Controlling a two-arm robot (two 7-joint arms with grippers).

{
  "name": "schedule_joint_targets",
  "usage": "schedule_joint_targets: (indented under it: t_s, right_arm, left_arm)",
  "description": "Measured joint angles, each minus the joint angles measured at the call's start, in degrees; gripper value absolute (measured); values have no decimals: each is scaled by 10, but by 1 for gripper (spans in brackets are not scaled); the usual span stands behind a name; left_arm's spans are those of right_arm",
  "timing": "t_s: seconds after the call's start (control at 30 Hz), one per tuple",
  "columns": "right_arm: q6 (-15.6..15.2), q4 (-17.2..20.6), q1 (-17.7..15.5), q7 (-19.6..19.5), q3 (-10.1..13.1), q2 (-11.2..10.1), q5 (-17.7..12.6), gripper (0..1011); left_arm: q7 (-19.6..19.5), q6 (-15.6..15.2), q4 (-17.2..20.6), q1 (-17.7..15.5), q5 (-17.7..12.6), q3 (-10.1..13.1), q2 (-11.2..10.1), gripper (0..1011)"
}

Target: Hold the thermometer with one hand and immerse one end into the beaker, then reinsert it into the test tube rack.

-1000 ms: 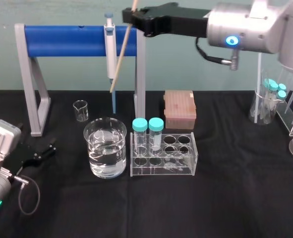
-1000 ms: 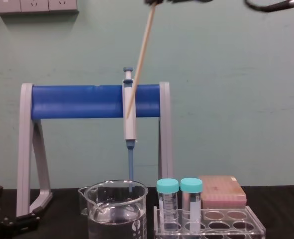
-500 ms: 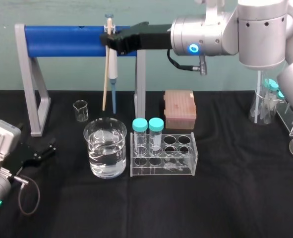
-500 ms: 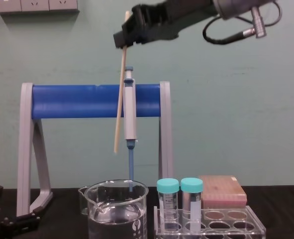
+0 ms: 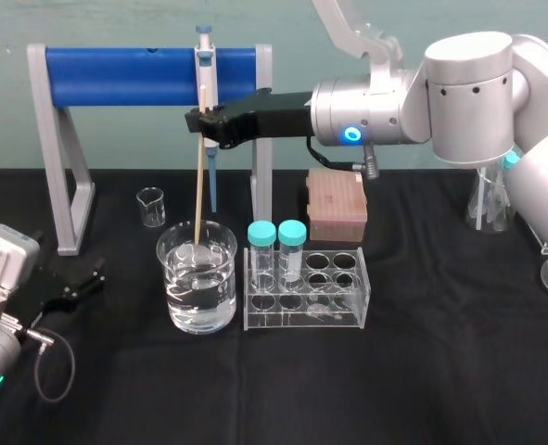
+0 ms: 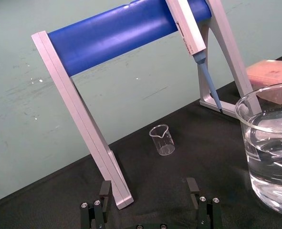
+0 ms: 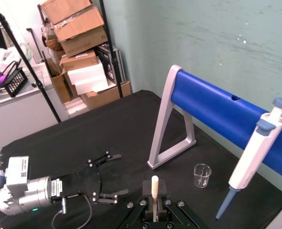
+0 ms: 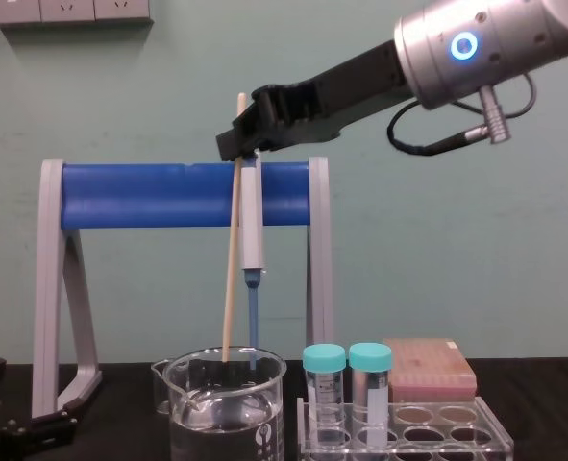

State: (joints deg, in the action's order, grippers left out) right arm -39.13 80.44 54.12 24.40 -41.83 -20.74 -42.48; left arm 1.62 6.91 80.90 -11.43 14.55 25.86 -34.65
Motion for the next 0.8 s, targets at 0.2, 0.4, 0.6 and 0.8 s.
schedule_joint_targets:
  t_s: [0.2, 0.4, 0.6, 0.8]
  right_arm:
    - [17, -16, 8, 12, -19, 4, 10, 48]
    - [26, -33, 17, 21, -34, 12, 23, 48]
    - [30, -43, 20, 26, -41, 14, 35, 48]
    - [38, -52, 18, 34, -42, 17, 41, 48]
  left_arm:
    - [0, 0, 0, 0, 0, 0, 0, 1004]
    - [0, 0, 0, 0, 0, 0, 0, 1004]
    - [0, 0, 0, 0, 0, 0, 0, 1004]
    - [0, 0, 0, 0, 0, 0, 0, 1004]
